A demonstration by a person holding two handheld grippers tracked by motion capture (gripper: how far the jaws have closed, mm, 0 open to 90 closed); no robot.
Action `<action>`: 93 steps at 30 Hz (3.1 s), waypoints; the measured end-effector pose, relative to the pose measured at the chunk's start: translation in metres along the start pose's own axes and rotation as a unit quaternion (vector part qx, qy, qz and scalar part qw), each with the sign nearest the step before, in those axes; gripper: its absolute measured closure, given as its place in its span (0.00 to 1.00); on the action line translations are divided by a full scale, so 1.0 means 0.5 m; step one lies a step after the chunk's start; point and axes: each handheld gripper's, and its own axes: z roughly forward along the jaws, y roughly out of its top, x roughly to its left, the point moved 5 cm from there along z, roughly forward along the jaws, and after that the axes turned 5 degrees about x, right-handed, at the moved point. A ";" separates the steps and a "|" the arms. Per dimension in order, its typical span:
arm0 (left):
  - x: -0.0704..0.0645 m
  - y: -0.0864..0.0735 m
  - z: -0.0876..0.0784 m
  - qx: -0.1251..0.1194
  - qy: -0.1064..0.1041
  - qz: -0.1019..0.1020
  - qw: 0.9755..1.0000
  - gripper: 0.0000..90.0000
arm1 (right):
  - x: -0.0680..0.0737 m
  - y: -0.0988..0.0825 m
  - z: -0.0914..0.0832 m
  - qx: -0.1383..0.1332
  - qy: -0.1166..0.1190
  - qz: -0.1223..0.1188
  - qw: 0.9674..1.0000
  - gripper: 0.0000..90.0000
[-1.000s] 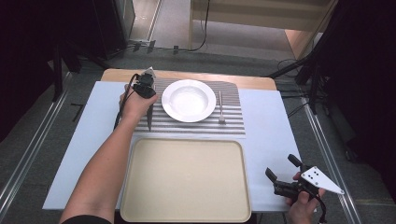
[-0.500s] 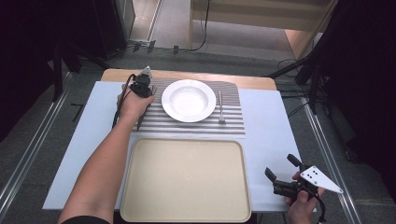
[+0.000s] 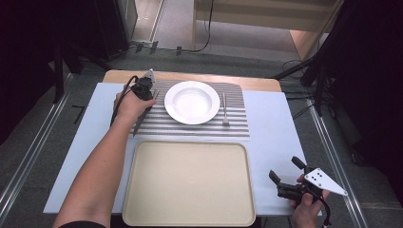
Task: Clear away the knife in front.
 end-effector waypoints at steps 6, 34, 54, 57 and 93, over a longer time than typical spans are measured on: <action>0.000 0.001 0.000 0.004 -0.001 -0.001 1.000 0.87 | 0.000 0.000 -0.002 -0.001 0.001 0.000 1.000 0.00; 0.027 -0.009 -0.039 -0.014 -0.053 -0.010 0.998 0.89 | 0.000 0.001 -0.001 -0.001 0.001 0.001 1.000 0.00; 0.017 -0.081 -0.107 -0.042 -0.079 0.020 0.996 0.89 | 0.000 0.002 0.003 0.001 0.000 -0.002 1.000 0.00; 0.011 -0.093 -0.109 -0.044 -0.085 0.023 0.995 0.89 | 0.000 0.002 0.002 0.000 0.000 -0.002 1.000 0.00; -0.086 -0.263 -0.108 -0.045 -0.099 0.096 0.989 0.89 | 0.004 0.002 0.005 0.005 0.000 -0.007 1.000 0.00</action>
